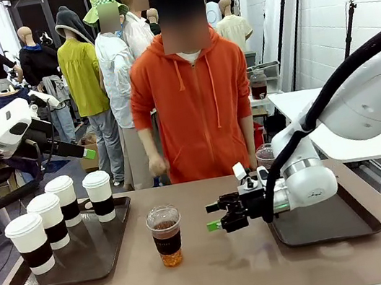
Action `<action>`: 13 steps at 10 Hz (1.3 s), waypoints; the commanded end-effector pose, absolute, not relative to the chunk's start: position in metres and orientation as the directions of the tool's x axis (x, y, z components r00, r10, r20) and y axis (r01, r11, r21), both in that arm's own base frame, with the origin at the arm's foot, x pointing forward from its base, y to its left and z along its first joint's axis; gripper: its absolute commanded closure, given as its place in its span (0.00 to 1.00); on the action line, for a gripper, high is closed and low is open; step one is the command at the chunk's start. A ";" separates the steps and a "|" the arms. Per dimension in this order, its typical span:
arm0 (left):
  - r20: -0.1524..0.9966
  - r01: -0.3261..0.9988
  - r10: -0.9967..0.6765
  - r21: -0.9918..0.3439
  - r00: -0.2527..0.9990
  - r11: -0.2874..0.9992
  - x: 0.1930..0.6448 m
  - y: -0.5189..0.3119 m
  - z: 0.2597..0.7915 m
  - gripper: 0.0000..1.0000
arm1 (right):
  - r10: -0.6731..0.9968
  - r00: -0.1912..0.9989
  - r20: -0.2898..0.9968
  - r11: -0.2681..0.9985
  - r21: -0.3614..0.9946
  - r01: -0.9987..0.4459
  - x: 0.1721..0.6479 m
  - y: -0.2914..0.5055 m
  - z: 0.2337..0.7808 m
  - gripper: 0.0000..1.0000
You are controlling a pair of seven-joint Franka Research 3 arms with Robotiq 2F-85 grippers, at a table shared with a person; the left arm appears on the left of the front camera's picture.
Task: Distribute the coffee onto the tray.
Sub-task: Pick up another iced Americano from the middle of the table and place it on the right Handle tray.
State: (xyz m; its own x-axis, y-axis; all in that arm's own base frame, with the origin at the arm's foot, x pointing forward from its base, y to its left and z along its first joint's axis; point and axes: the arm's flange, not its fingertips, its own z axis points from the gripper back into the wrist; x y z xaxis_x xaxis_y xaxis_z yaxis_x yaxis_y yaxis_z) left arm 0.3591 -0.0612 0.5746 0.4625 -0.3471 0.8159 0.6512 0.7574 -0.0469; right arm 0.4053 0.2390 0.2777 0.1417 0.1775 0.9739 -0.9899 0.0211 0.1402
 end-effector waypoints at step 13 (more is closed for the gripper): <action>0.815 0.652 -0.344 -0.054 0.466 0.757 0.359 -0.060 0.574 0.00 | 0.224 0.094 0.970 -0.068 0.111 -0.991 0.425 0.318 0.240 0.00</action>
